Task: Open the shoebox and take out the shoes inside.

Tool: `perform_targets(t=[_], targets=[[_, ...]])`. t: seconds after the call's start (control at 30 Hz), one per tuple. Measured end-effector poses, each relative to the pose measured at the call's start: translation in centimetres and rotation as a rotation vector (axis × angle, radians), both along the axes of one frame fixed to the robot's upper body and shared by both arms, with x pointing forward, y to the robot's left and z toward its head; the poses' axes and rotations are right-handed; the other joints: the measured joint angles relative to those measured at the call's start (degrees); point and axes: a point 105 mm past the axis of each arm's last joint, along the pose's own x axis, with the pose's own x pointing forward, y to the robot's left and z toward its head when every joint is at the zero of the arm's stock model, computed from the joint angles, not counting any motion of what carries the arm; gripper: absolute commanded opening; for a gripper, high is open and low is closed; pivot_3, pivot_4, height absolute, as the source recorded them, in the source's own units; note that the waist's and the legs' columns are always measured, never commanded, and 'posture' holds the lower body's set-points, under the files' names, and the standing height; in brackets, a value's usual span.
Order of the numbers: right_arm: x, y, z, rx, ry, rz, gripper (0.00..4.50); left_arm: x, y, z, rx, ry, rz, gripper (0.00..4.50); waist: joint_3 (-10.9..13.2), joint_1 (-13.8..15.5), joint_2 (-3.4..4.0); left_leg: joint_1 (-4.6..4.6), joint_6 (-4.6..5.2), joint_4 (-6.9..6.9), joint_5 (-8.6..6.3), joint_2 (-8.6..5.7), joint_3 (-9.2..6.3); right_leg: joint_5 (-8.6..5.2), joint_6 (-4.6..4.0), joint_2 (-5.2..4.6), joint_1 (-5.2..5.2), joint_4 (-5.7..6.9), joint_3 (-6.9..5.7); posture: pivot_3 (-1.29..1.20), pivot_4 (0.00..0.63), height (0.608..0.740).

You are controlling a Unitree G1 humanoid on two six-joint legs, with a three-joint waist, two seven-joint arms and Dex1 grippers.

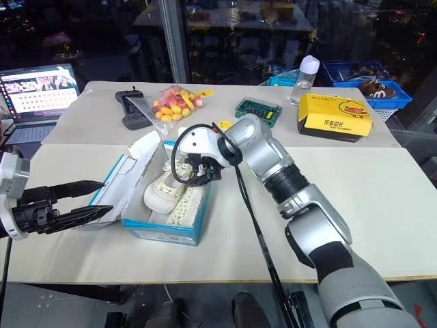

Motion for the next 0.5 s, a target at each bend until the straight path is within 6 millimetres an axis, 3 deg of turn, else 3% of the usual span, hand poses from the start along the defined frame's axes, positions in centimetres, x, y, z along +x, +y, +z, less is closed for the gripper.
perform_targets(t=[0.23,0.5], targets=[[0.77,-0.39,-0.56,-0.08,-0.078,0.014,3.56,-0.21,0.0,-0.01,-0.002,0.005,0.009,3.7,-0.02,0.07,-0.04,0.54,-0.01,0.05,0.0,0.0,-0.01,-0.15,0.37,0.0,0.63,-0.03,-0.04,0.0,0.15,0.723],[1.0,-0.59,-0.9,-0.123,-0.122,0.021,3.56,-0.2,0.28,0.1,0.004,-0.005,0.026,3.7,-0.09,0.23,-0.14,1.3,-0.41,0.06,-0.25,-0.05,-0.01,-0.32,-0.04,-0.13,1.39,-0.09,-0.06,0.0,0.15,0.723]])
